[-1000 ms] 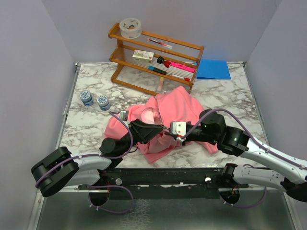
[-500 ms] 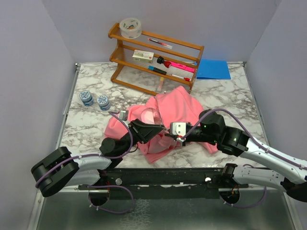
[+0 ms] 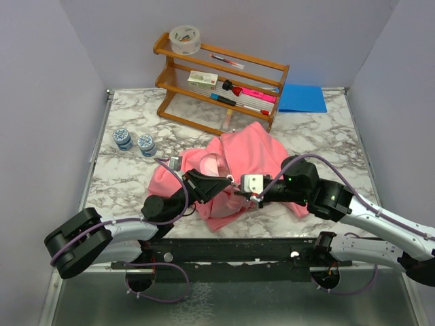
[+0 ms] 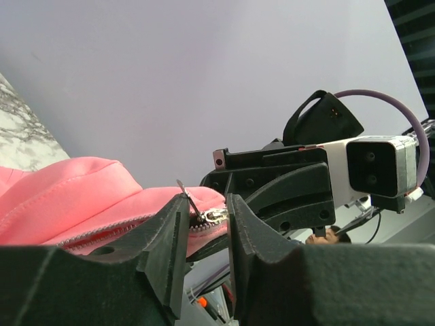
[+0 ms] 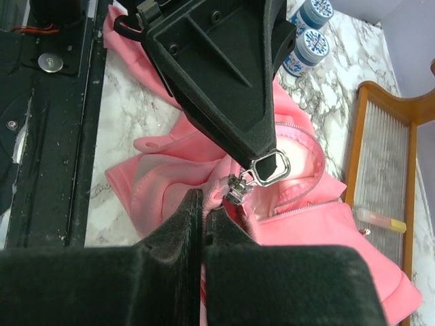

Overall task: Zip up the jacket
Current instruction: Zip the zipper on the jacket.

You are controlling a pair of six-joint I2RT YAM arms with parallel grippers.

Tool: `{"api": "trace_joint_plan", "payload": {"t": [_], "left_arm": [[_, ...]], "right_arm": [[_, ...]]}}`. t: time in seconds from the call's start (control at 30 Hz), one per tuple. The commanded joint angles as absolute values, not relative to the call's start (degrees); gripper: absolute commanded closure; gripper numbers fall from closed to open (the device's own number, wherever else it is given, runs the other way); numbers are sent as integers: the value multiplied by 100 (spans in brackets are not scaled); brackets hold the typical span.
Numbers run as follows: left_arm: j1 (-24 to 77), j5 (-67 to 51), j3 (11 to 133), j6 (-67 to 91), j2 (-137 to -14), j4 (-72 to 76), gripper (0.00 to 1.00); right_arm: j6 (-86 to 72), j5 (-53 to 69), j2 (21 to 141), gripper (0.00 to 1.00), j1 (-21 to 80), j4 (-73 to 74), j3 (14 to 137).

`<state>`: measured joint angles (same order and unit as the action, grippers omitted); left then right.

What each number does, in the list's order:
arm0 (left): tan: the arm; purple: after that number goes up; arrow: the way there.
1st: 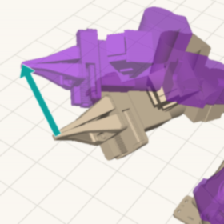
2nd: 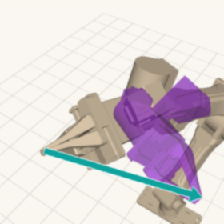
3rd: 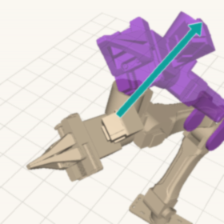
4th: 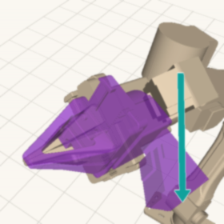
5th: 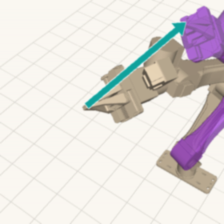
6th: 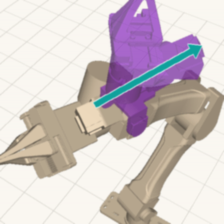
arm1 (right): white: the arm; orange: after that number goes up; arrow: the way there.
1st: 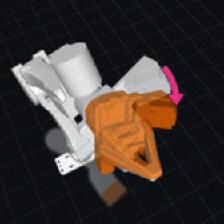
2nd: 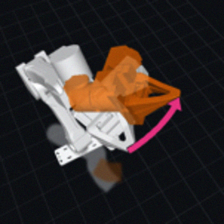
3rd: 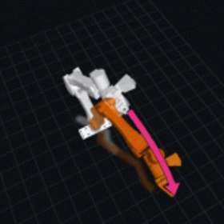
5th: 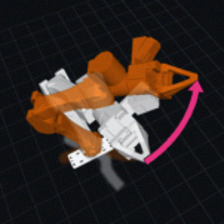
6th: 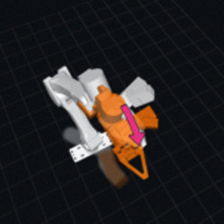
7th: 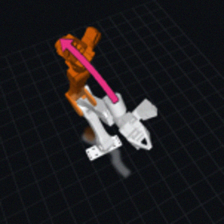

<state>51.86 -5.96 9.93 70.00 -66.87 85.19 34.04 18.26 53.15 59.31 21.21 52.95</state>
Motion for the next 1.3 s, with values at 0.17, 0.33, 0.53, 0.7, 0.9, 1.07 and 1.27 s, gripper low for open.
{"api": "trace_joint_plan", "payload": {"t": [0.17, 0.33, 0.53, 0.7, 0.9, 1.07, 1.27], "left_arm": [[5159, -519, 1046, 7057, -6733, 9863, 78], [5157, -470, 1082, 7049, -6717, 9540, 98], [5159, -450, 1126, 7004, -6679, 9082, 100], [5156, -370, 1221, 6899, -6531, 8330, 100], [5154, -174, 1290, 6707, -6209, 7268, 100], [5153, -78, 1317, 6644, -6099, 6703, 100], [5150, 129, 1468, 6546, -6101, 5954, 100]], "right_arm": [[3360, 1944, 5265, 100, 5977, 2220, 5277], [3167, 1874, 5164, 100, 5977, 2053, 5176], [2780, 1814, 4950, 100, 5981, 1733, 4915], [2562, 1725, 4784, 100, 5977, 1426, 4704], [2452, 1419, 4520, 100, 5977, 952, 4437], [2309, 1214, 4324, 100, 5976, 580, 4211], [2187, 1187, 4197, 100, 5977, 326, 4096]]}}
